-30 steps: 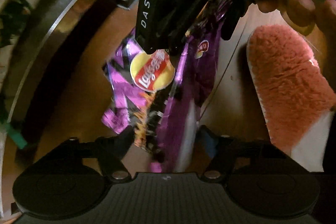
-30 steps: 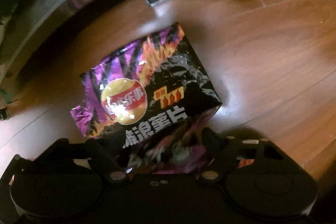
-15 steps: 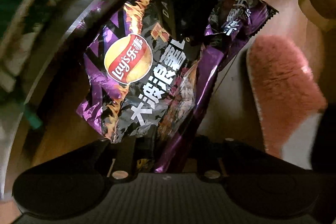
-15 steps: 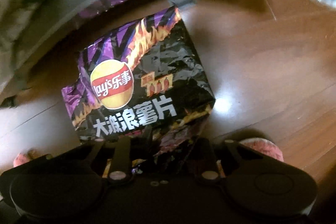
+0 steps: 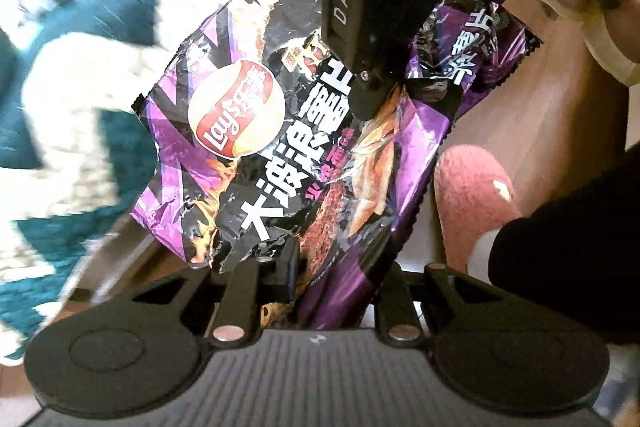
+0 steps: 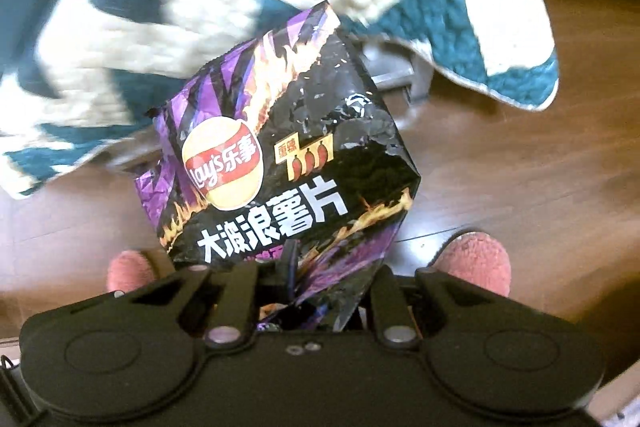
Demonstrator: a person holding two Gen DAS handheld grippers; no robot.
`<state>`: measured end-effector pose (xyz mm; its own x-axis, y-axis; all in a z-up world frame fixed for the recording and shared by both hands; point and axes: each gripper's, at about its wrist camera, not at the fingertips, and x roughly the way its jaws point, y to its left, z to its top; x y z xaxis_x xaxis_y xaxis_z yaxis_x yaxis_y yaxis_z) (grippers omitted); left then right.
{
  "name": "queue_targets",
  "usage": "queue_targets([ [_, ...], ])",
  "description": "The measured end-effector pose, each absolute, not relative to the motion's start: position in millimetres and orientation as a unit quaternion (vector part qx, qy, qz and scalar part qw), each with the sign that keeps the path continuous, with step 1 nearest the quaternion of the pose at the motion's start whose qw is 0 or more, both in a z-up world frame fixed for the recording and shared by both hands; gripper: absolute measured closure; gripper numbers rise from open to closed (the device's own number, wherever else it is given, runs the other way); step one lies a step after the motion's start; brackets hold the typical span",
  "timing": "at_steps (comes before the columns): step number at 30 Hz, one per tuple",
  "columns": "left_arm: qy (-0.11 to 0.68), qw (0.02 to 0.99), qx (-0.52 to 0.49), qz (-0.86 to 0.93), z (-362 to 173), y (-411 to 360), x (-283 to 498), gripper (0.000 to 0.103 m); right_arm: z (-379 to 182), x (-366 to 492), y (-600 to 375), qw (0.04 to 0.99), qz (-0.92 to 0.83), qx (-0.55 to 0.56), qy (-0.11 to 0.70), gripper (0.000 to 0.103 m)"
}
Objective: Collect trash
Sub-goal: 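Carry both purple chip bags up to the teal wastebasket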
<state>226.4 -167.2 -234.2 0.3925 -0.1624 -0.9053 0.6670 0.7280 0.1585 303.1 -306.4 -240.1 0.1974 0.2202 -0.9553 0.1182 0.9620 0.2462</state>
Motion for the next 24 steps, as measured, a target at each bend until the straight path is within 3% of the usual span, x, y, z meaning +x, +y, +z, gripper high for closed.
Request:
queue_targets([
  [12, 0.338, 0.880, 0.279, -0.184, -73.4, -141.9, 172.6, 0.084, -51.6, 247.8, -263.0, 0.862, 0.096, 0.094, 0.488, 0.090],
  [24, 0.250, 0.933, 0.239, -0.096, 74.5, -93.7, 228.9, 0.084, 111.7, 276.6, -207.3, 0.928, 0.132, 0.068, 0.342, 0.090],
])
